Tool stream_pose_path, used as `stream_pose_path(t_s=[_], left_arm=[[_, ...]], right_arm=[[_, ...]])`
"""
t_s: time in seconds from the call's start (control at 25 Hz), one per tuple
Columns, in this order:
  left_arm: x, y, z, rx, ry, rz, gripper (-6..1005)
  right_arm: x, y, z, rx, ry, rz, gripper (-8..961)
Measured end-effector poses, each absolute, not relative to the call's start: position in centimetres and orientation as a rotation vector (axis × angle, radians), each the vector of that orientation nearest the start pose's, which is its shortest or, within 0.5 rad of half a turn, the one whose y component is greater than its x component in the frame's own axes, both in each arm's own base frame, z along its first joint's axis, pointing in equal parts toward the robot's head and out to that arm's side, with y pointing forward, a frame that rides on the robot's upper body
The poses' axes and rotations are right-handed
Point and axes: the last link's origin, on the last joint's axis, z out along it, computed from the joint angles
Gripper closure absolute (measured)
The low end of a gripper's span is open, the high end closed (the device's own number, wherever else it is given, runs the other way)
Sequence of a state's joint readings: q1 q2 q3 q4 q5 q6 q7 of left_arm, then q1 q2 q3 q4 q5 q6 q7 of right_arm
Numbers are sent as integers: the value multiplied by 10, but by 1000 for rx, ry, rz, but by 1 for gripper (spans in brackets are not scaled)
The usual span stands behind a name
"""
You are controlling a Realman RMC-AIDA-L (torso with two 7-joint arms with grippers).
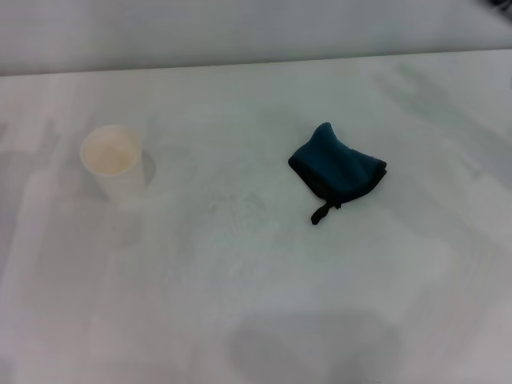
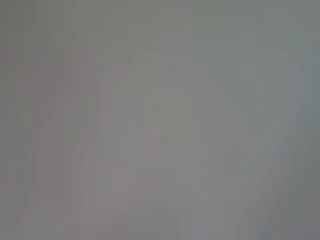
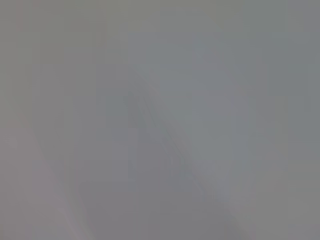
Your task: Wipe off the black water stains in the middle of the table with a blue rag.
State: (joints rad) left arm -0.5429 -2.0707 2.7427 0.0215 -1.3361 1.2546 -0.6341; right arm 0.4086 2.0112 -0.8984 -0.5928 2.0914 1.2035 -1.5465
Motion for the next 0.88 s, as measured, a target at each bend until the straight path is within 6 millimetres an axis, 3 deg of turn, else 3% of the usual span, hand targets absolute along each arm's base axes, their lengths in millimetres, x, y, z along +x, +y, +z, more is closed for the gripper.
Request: stream_pose_path(t_s=[0.08, 0.16, 0.28, 0.44, 0.88], left_arm=[[-319, 353, 11, -1492, -799, -1057, 125], [-319, 353, 10, -1492, -800, -1058, 125], [-319, 353, 10, -1491, -800, -1058, 124], [-319, 353, 9, -1491, -808, -1057, 124], [-318, 359, 5, -1500, -837, -1032, 124]], right_arm=[[297, 364, 99, -1673, 913, 1416, 127], [316, 355, 100, -1583, 784, 1322, 102], [345, 347, 79, -1570, 680, 1004, 91], [381, 341, 51, -1542, 730, 669, 83], [387, 338, 39, -1537, 791, 640, 83]])
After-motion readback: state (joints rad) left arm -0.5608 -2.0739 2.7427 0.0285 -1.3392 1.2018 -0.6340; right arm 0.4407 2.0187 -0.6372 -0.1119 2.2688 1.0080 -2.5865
